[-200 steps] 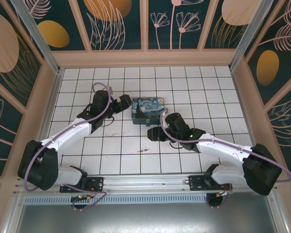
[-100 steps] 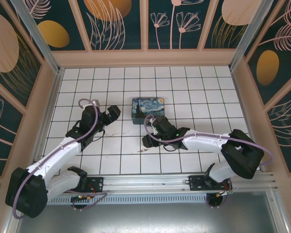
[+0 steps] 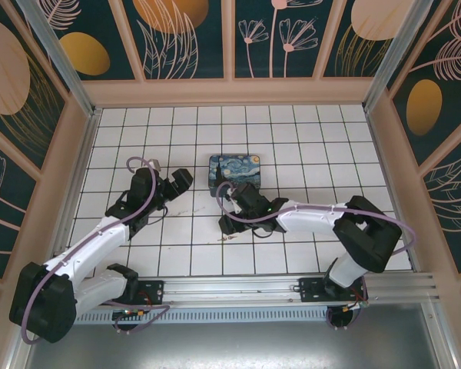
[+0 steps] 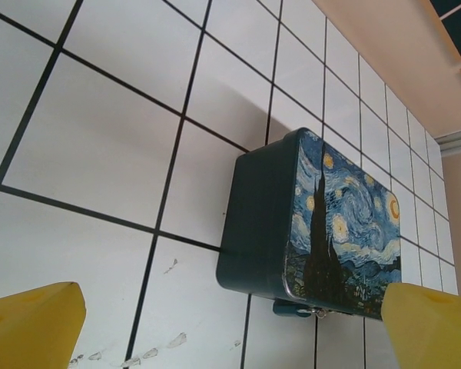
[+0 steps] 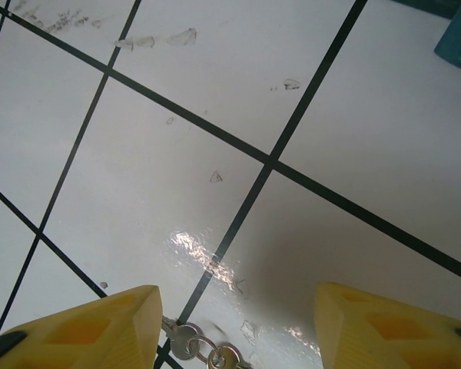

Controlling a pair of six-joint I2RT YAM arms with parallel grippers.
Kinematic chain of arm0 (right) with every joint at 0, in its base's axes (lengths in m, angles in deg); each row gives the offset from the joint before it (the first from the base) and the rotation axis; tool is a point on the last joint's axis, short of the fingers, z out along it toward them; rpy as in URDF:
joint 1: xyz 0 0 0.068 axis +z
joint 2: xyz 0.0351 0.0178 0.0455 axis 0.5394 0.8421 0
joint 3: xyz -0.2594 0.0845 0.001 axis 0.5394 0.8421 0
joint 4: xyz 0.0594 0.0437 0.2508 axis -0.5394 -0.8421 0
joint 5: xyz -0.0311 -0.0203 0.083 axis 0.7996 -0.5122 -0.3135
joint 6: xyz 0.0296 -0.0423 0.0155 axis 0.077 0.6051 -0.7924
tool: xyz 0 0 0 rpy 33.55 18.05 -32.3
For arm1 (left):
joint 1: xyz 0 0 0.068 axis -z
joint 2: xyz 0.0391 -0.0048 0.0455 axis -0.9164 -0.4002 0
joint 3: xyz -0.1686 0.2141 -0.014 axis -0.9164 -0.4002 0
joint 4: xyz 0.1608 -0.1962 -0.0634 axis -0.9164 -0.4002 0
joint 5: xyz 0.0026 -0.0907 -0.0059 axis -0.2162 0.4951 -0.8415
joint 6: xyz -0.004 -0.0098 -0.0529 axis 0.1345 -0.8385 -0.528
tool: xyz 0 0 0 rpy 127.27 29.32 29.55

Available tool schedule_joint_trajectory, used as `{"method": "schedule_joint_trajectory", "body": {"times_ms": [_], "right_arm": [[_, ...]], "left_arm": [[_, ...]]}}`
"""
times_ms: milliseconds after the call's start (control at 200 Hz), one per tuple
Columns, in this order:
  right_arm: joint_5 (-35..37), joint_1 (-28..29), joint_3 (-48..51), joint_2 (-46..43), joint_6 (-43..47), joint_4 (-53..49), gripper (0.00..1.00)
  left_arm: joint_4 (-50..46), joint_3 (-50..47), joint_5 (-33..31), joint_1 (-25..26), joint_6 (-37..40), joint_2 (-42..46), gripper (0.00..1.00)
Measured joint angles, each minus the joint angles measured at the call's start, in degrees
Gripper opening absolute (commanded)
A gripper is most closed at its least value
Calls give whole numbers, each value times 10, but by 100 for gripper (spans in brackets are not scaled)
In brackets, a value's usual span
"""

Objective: Unlock a padlock with a key

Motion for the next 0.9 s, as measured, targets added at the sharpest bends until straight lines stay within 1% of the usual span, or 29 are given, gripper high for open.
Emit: {"method": "schedule_joint_trajectory", "body": {"times_ms": [265, 560, 741, 901], "right_arm": [[-5, 8, -15, 32, 0, 0, 54], [-4, 43, -22, 52, 0, -1, 51], [5, 58, -22, 52, 0, -6, 52], [21, 70, -22, 49, 8, -16, 55]], "left_arm": [[0, -6, 0, -3, -1, 0, 99], [1, -7, 4, -3, -1, -2, 99], [4, -7, 6, -3, -1, -9, 99], [10, -7, 15, -3, -1, -16, 99]]}}
